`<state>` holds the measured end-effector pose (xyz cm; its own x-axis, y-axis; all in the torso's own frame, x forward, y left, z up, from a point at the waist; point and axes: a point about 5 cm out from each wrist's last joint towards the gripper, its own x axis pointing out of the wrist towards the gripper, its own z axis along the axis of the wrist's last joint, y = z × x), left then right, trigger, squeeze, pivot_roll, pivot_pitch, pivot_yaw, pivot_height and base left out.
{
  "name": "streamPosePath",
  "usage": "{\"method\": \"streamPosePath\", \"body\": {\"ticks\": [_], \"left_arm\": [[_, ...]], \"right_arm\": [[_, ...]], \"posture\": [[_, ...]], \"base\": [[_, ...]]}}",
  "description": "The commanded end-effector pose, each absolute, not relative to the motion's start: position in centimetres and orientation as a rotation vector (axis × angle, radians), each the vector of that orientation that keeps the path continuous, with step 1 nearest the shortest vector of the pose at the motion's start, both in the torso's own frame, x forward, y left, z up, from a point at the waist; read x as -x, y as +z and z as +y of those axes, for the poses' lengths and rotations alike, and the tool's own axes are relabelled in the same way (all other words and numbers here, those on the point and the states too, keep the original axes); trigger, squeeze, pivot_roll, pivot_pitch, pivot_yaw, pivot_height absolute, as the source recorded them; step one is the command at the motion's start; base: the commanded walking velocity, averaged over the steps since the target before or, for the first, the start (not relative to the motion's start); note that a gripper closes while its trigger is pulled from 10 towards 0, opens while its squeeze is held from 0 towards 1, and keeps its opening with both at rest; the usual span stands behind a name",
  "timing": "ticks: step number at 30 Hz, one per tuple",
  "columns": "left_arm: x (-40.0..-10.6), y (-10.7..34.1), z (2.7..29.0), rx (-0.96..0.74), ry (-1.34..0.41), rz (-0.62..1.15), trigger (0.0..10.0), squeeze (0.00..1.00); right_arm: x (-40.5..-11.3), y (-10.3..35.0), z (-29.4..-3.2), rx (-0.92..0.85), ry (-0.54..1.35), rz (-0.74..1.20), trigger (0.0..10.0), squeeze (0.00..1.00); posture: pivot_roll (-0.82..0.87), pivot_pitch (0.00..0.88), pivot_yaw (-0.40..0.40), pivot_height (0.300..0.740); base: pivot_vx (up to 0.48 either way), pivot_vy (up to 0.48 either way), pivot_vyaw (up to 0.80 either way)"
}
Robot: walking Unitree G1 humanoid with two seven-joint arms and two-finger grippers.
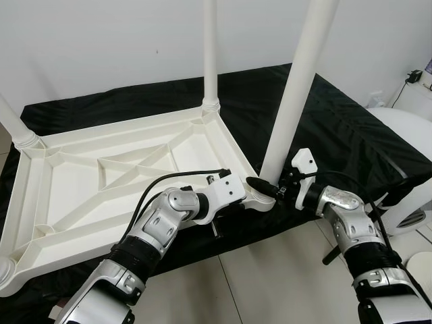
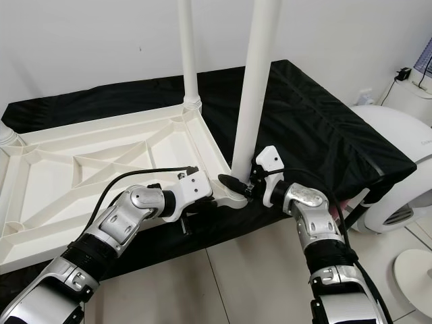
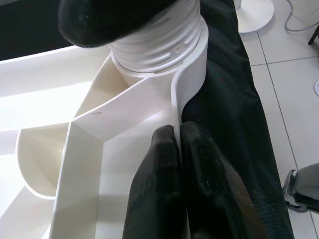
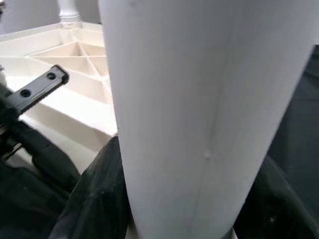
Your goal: Building children table
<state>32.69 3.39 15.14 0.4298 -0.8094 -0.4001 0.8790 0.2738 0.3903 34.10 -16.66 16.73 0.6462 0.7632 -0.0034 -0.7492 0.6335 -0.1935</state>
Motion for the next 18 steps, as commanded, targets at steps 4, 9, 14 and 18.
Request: {"method": "streamPosePath", "body": {"ticks": [4,9,14,18], "left_arm": [[-32.6,15.5,3.0,-0.633,-1.137,0.095,10.0,0.00],[-32.6,15.5,3.0,-0.633,-1.139,0.095,10.0,0.00],[-32.6,15.5,3.0,-0.634,-1.141,0.093,10.0,0.00],[-32.7,15.5,2.9,-0.633,-1.140,0.092,10.0,0.00]], "right_arm": [[-33.8,16.9,-15.6,0.146,0.849,-0.119,10.0,0.00],[-33.8,17.4,-15.1,0.126,0.783,-0.154,10.0,0.00],[-33.9,17.7,-14.7,0.119,0.704,-0.171,10.0,0.00],[-33.5,17.9,-13.8,0.096,0.653,-0.185,10.0,0.00]], "posture": [[-0.09,0.038,0.030,0.740],[-0.10,0.033,0.032,0.740],[-0.10,0.032,0.028,0.740],[-0.10,0.034,0.026,0.740]], "base": [[0.000,0.000,0.00],[0.000,0.000,0.00],[0.000,0.000,0.00],[0.000,0.000,0.00]]}}
